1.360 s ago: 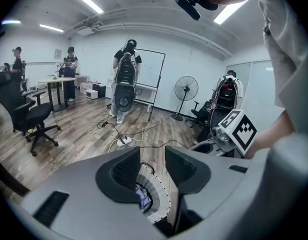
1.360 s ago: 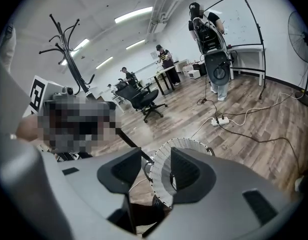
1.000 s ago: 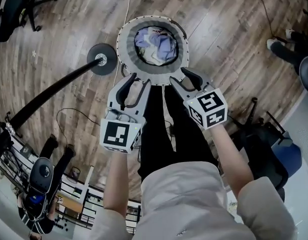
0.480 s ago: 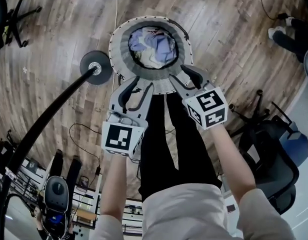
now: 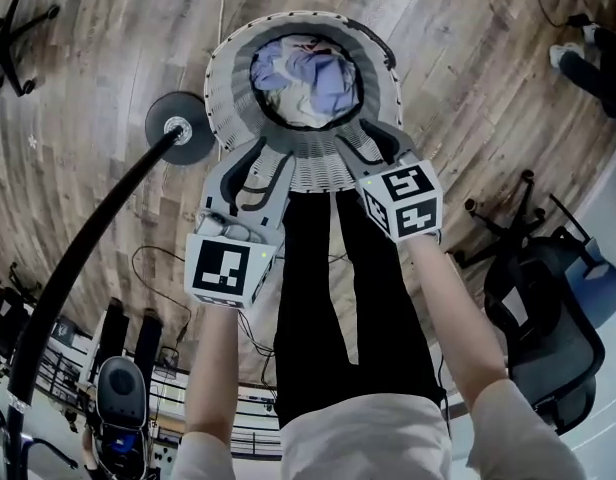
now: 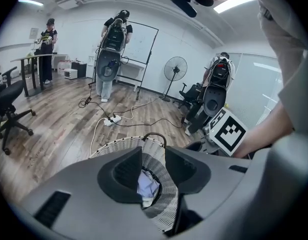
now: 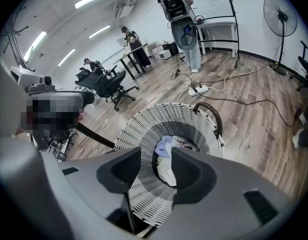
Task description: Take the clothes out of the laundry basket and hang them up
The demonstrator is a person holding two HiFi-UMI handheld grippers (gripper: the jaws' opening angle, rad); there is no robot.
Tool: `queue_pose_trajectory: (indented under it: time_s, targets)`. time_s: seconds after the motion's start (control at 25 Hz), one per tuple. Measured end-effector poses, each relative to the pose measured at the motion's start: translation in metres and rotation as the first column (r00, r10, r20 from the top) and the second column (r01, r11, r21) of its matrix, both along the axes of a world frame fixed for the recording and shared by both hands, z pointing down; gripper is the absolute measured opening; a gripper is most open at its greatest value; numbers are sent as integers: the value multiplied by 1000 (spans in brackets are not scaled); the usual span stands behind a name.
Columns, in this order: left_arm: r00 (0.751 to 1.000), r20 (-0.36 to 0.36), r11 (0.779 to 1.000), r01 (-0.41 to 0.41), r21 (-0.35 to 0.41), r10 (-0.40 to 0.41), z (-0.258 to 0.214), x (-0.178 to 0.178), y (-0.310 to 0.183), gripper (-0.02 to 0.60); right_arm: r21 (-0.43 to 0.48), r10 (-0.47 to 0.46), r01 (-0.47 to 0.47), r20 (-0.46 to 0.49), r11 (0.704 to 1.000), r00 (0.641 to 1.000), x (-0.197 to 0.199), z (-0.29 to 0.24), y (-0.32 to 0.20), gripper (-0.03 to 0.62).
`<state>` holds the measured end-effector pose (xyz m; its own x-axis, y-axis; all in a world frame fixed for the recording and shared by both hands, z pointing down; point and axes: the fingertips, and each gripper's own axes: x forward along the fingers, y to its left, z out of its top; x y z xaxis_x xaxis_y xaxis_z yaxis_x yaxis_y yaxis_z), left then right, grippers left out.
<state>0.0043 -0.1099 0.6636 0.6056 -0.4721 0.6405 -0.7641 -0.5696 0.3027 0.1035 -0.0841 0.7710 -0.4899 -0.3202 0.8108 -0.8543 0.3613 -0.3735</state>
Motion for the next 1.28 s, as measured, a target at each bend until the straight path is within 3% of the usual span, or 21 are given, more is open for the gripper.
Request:
queue_pose_trajectory:
  time_s: [0.6,1.28]
  targets:
    - [998,4,996,-70,-47,70,65,9,-5,150,-98,-14,6,-74,995,997,-1,117,4,206]
    - [998,23,996,-56,-65,57,115,-10,-5,150,-168,-53,20,-193,986,980,5,237,-3,215]
